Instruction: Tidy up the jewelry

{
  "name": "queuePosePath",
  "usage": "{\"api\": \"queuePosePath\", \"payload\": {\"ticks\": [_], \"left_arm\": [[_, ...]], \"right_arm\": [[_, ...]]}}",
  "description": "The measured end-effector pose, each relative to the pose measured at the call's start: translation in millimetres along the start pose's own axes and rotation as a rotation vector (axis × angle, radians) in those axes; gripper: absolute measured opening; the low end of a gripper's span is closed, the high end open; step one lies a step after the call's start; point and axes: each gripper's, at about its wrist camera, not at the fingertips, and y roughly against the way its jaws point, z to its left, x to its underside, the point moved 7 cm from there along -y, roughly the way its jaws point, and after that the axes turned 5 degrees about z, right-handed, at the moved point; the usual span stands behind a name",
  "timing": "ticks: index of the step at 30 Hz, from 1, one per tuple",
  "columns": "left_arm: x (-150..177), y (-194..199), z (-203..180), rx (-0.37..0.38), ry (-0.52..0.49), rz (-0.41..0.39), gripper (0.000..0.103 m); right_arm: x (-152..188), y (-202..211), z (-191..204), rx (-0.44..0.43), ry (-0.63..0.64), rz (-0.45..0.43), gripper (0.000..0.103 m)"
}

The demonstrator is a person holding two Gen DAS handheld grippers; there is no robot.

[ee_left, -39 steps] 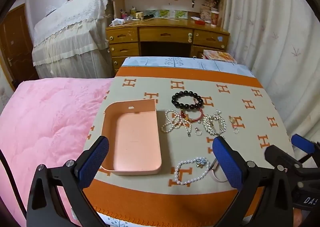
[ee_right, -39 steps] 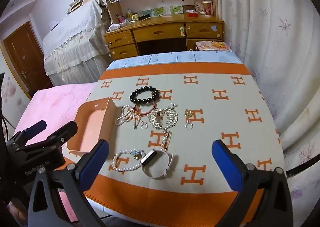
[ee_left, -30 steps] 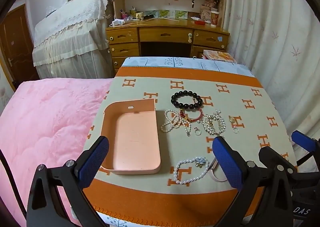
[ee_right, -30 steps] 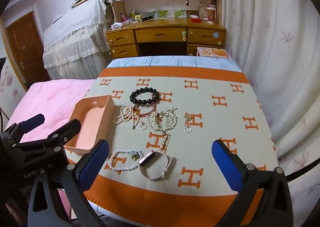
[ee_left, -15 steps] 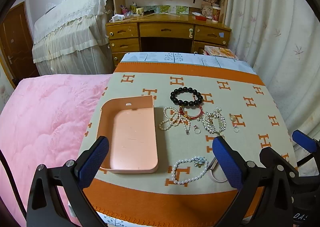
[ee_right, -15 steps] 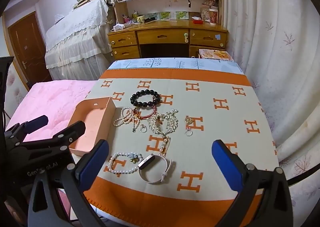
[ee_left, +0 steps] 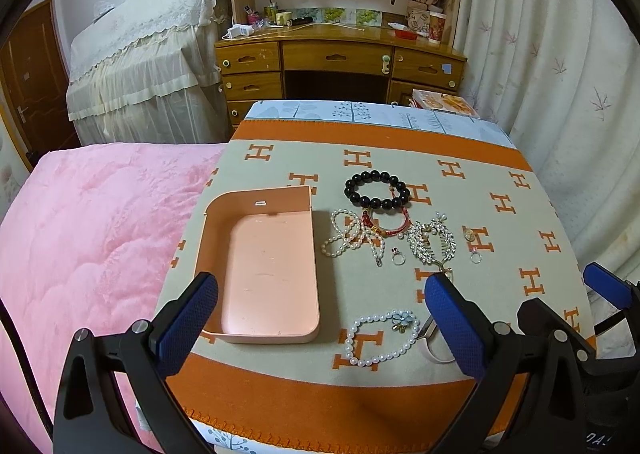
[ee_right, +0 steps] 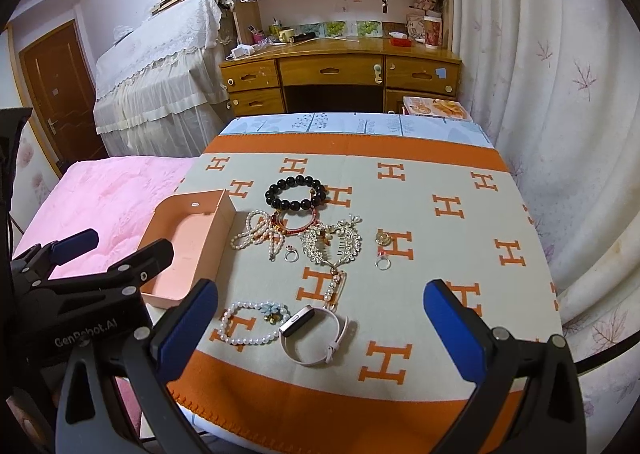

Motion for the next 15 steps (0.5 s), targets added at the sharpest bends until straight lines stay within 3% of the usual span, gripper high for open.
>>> {"api": "queuePosePath", "payload": {"ticks": [15], "left_arm": [[3.7, -3.6, 2.2, 0.0, 0.003, 0.014, 0.102]], "right_arm": [[2.3, -1.8, 2.9, -0.002, -0.002, 0.004, 0.103]]}}
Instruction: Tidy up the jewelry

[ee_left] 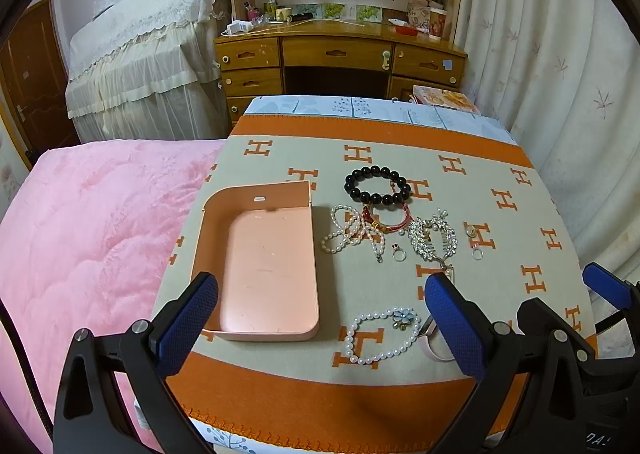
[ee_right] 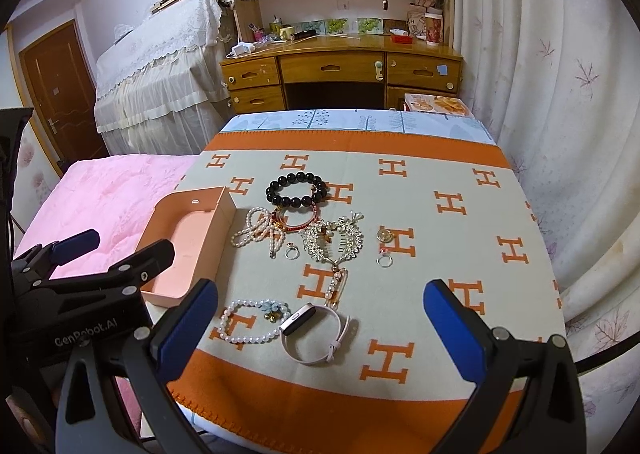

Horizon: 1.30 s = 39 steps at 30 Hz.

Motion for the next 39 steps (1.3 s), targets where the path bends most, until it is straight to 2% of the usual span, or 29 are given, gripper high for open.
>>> {"api": "queuePosePath", "payload": {"ticks": [9, 15, 19, 25, 29, 33, 36, 39], "left_arm": [[1, -4, -3, 0.011, -0.007, 0.009, 0.102], [-11, -9, -4, 0.02, -0.011, 0.009, 0.102], [-26, -11, -1, 0.03, -0.001, 0.008, 0.102], [-52, -18, 3, 0.027, -0.004, -0.004, 0.102], [-75, -23, 3, 0.088, -0.036, -0.008, 0.102], [-105, -28, 6, 0.115, -0.062, -0.01, 0.102], [-124, -42, 2, 0.107, -0.098, 0.049, 0.102], [-139, -63, -7, 0.074, -0.147, 0.103, 0.102]], "right_arm": [[0, -3, -1, -0.012, -0.001, 0.011, 0.103], [-7, -3, -12, 0.012, 0.002, -0.011, 0.103], [-16, -4, -23, 0.039, -0.005, -0.016, 0.103], [-35, -4, -30, 0.003, 0.007, -0.005, 0.103], [-53, -1, -33, 0.024, 0.04, -0.031, 0.103], [-74, -10, -40, 0.013, 0.05, -0.004, 0.103], [-91, -21, -50, 0.006, 0.033, 0.021, 0.102], [-106, -40, -62, -0.008, 0.001, 0.056, 0.094]]}}
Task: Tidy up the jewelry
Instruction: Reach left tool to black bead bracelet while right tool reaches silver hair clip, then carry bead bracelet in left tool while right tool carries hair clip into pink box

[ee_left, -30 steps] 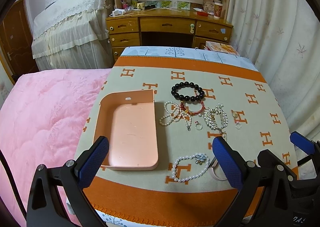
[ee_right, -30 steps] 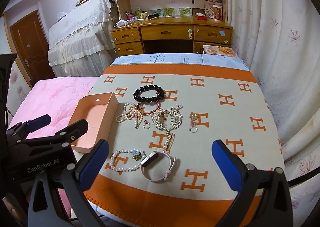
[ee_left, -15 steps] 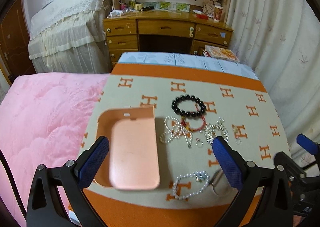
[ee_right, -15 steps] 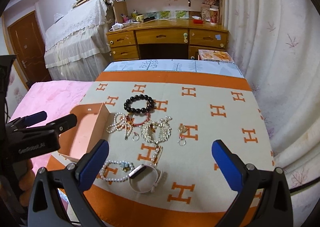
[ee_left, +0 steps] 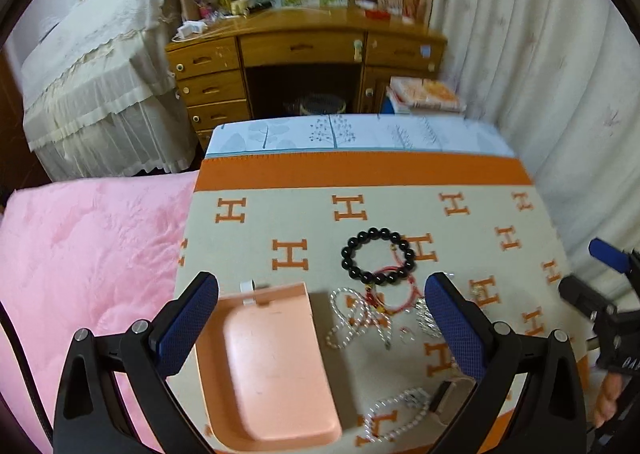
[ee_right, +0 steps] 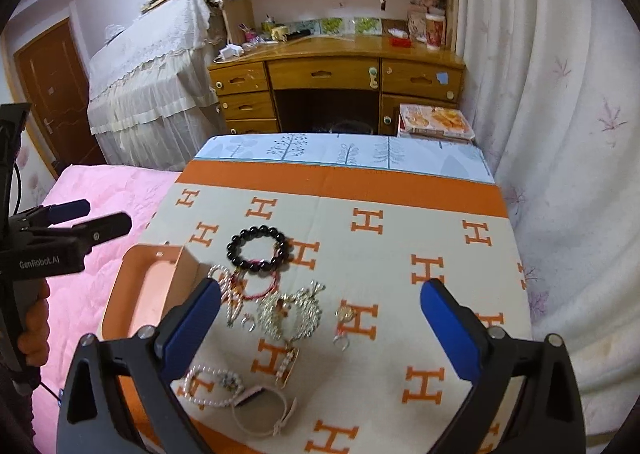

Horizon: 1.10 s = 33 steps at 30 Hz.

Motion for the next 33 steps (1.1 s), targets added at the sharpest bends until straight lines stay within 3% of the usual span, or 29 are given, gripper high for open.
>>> {"api": "queuePosePath", "payload": {"ticks": [3, 8, 15, 17, 18, 23, 31, 33], "left_arm": [[-16, -29, -13, -0.004, -0.068, 0.025, 0.102], [-28, -103, -25, -0.028, -0.124, 0.156, 0.102], [-21, -185, -28, 0.014, -0.094, 0.352, 0.081], [-18, -196, -31, 0.016, -0.102, 0.379, 0.08], [-17, -200, -33, 0.016, -0.11, 0.387, 0.08], [-15, -215, -37, 0.01, -0.124, 0.414, 0.08], [-16, -227, -40, 0.013, -0.112, 0.42, 0.079], [-19, -223, -41, 0.023, -0.12, 0.42, 0.069]], "right_arm": [[-9, -26, -10, -0.036, -0.044, 0.064, 0.087], [-5, -69, -22, -0.053, -0.106, 0.174, 0.076], [24, -117, -12, -0.099, -0.07, 0.325, 0.063], [39, -135, -4, -0.125, -0.036, 0.408, 0.055], [39, -135, -4, -0.125, -0.036, 0.408, 0.052], [51, -156, 6, -0.119, 0.016, 0.481, 0.052], [44, -163, 14, -0.08, 0.069, 0.478, 0.052], [42, -168, 18, -0.051, 0.106, 0.475, 0.052]]}}
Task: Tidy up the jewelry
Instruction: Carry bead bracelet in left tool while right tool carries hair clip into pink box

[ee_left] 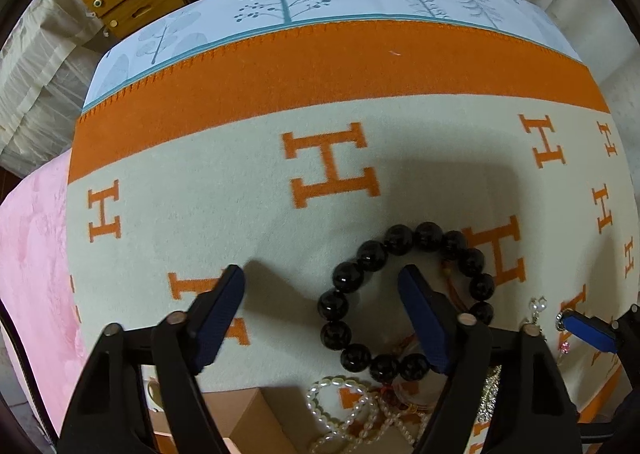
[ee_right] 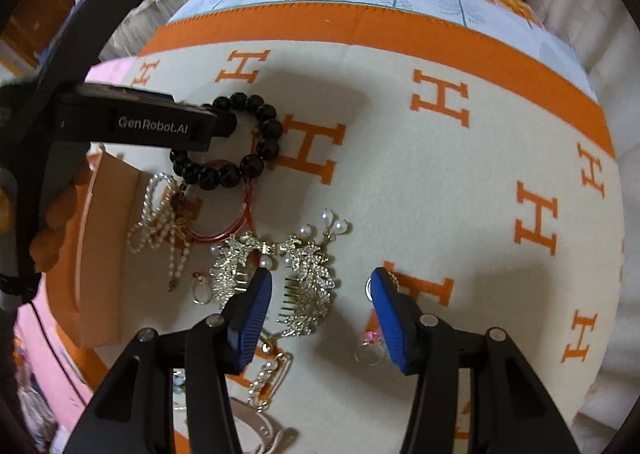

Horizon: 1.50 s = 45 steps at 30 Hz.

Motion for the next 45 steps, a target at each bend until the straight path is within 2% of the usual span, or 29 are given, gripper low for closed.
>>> {"api": "queuePosePath", "payload": {"ticks": [2, 4, 6, 8, 9, 10, 12, 16, 21, 26, 27, 35, 40, 45], "left_arm": [[0, 2, -5, 0.003, -0.007, 0.004, 0.063], [3, 3, -7, -0.011, -0.01, 0.011, 0.063], [4, 5, -12, -0.015, -0.016, 0.017, 0.06], [9, 6, -13, -0.002, -0.019, 0.022, 0.054], [10, 6, -16, 0.026, -0.017, 0.023, 0.045], [12, 8, -15, 0.037, -0.017, 0.021, 0.04], [9, 10, -17, 0.035, -0.021, 0.019, 0.013], [13, 14, -16, 0.05, 0.001, 0.0, 0.012], [22, 39, -8, 0.072, 0.037, -0.07, 0.012], [40, 91, 6, 0.099, 0.061, -0.177, 0.012], [47, 100, 10, 0.101, 0.065, -0.195, 0.012], [104, 178, 57, 0.119, 0.14, -0.329, 0.012], [142, 185, 86, 0.126, 0.171, -0.331, 0.012], [177, 143, 92, 0.107, 0.158, -0.247, 0.013]], "right_arm": [[-1, -2, 2, 0.047, 0.031, -0.003, 0.046], [-3, -4, 6, 0.084, 0.063, -0.004, 0.039], [-3, -9, 11, 0.065, 0.082, 0.019, 0.028], [-4, -12, 14, 0.076, 0.099, 0.023, 0.028], [-5, -13, 14, 0.079, 0.103, 0.023, 0.028], [-7, -13, 12, 0.073, 0.096, 0.024, 0.028], [-9, -14, 10, 0.051, 0.075, 0.022, 0.027], [-7, -12, 0, 0.005, 0.025, 0.017, 0.027], [-8, -3, -11, -0.013, -0.014, -0.005, 0.027], [2, 21, -8, -0.007, -0.02, -0.052, 0.027], [12, 28, -1, -0.008, -0.02, -0.061, 0.027], [25, 61, 21, 0.0, 0.008, -0.118, 0.027], [30, 74, 52, -0.003, 0.045, -0.144, 0.027], [31, 86, 87, -0.012, 0.078, -0.175, 0.027]]}}
